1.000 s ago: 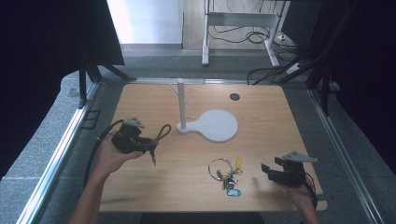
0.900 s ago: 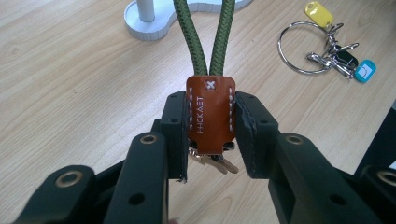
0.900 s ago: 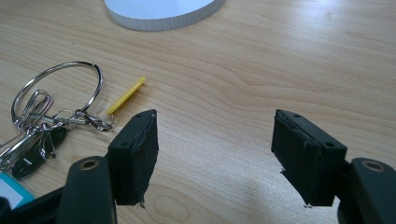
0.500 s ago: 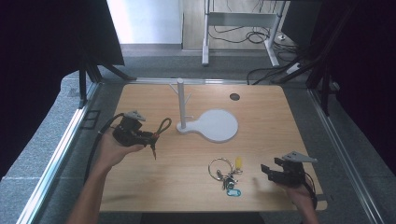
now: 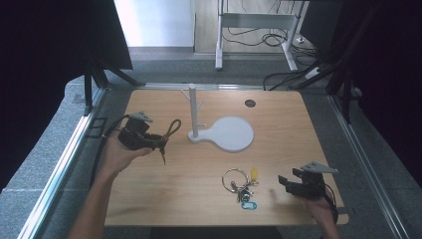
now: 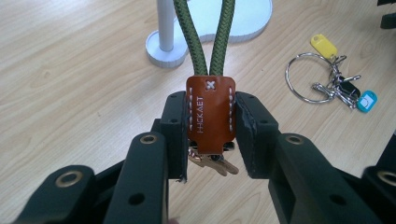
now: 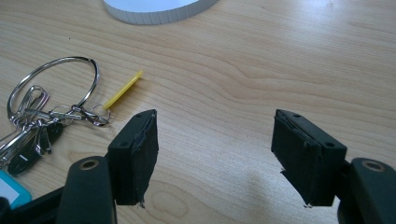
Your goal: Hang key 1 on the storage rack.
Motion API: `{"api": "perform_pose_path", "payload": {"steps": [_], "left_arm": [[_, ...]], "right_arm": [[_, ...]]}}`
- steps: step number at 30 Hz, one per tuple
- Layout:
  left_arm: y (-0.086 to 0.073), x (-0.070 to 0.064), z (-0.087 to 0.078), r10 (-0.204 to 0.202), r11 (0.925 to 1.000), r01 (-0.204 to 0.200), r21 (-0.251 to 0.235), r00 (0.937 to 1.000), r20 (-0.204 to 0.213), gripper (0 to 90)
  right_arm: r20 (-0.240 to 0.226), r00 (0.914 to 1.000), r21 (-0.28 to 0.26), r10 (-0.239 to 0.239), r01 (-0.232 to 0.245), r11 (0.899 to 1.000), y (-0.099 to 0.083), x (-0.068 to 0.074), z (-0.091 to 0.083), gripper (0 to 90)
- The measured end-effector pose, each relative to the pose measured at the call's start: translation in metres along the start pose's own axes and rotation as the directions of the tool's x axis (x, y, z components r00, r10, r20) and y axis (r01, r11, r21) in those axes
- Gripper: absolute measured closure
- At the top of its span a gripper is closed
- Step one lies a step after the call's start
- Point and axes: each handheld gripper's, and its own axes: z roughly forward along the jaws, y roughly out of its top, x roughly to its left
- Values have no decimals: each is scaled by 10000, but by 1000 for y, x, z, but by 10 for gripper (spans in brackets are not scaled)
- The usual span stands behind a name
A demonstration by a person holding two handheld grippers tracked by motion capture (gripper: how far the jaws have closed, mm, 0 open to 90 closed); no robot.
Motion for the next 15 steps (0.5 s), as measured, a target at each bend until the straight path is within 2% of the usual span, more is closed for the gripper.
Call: {"api": "perform_pose_path", "payload": {"steps": [15], "left_arm": [[11, 1, 3, 23, 10000, -24, 39, 10000, 56, 670]], "right_arm": [[30, 10000, 36, 15, -15, 10000, -1, 0, 2, 321]]}}
